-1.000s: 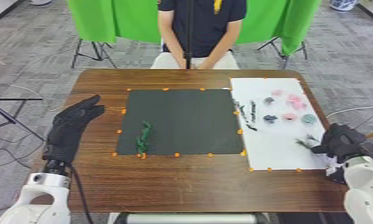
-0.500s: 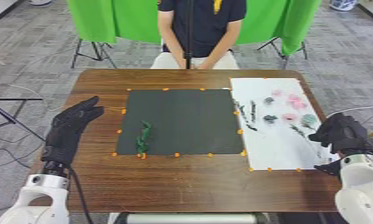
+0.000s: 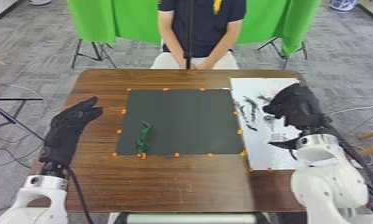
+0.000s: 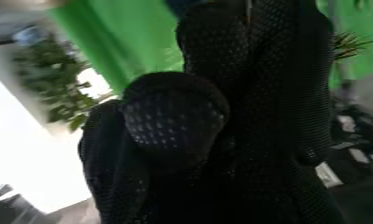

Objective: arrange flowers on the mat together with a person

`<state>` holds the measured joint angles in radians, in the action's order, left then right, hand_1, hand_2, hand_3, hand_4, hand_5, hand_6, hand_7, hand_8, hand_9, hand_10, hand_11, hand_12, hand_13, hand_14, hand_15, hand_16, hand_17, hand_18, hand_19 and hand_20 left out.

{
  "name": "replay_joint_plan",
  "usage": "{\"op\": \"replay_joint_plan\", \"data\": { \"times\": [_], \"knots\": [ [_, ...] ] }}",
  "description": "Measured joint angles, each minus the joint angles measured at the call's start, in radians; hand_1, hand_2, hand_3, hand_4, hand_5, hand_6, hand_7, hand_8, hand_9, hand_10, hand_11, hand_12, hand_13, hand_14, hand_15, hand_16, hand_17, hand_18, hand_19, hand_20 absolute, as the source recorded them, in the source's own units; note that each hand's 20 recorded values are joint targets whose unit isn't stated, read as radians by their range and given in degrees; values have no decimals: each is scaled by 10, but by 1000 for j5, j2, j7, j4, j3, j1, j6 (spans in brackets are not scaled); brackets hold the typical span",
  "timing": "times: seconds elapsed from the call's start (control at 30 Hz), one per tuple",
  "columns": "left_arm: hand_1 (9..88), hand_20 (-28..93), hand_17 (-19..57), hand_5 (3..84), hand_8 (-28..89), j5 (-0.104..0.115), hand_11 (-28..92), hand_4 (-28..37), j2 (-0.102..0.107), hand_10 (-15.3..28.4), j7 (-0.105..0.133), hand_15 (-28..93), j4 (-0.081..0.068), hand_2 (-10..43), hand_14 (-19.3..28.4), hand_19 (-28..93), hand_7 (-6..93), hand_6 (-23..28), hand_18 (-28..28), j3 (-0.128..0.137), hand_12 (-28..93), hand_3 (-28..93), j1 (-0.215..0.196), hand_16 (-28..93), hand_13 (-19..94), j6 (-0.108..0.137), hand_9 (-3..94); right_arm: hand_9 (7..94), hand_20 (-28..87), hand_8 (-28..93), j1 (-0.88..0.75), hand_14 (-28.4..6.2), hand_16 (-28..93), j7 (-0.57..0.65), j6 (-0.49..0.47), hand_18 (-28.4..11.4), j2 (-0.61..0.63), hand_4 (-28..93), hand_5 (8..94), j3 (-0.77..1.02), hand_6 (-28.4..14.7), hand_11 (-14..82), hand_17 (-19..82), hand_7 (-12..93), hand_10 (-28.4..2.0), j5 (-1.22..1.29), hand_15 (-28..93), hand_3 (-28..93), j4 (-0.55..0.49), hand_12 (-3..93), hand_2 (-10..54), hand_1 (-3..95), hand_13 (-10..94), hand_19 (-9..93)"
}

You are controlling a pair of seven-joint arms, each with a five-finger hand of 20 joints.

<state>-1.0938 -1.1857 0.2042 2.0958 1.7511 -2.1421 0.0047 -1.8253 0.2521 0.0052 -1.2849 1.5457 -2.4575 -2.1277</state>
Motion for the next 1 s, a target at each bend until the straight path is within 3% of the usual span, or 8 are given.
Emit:
{"op": "replay_joint_plan", "data": {
  "times": [0.23, 0.47, 1.0],
  "knots": [
    [288, 184, 8, 461, -57, 0, 203, -187, 3, 127, -9, 152, -1, -55, 166, 96, 109, 47, 146, -2, 162, 617, 6, 59, 319, -1, 450, 937, 362, 92, 111, -13, 193, -59, -56, -100, -146, 408, 878, -159, 9, 365, 717, 227, -93, -56, 583, -283, 87, 171, -95, 884, 937, 932],
    [288, 183, 7, 461, -56, 0, 202, -186, 3, 126, -14, 149, 0, -55, 166, 96, 109, 47, 146, -1, 162, 617, 4, 59, 318, 0, 449, 937, 377, 92, 141, -13, 191, -106, -111, -103, -291, 418, 878, -209, 9, 366, 715, 229, -93, -167, 584, -283, 210, 172, -95, 881, 937, 932],
    [286, 182, 5, 456, -54, 0, 197, -186, 12, 127, -27, 144, 8, -57, 166, 94, 105, 47, 146, 9, 163, 617, -10, 62, 314, -2, 442, 937, 394, 89, 167, -12, 190, -102, -202, -104, -368, 418, 876, -307, 11, 368, 714, 231, -94, -261, 585, -283, 312, 162, -95, 874, 937, 932]
  ]
}}
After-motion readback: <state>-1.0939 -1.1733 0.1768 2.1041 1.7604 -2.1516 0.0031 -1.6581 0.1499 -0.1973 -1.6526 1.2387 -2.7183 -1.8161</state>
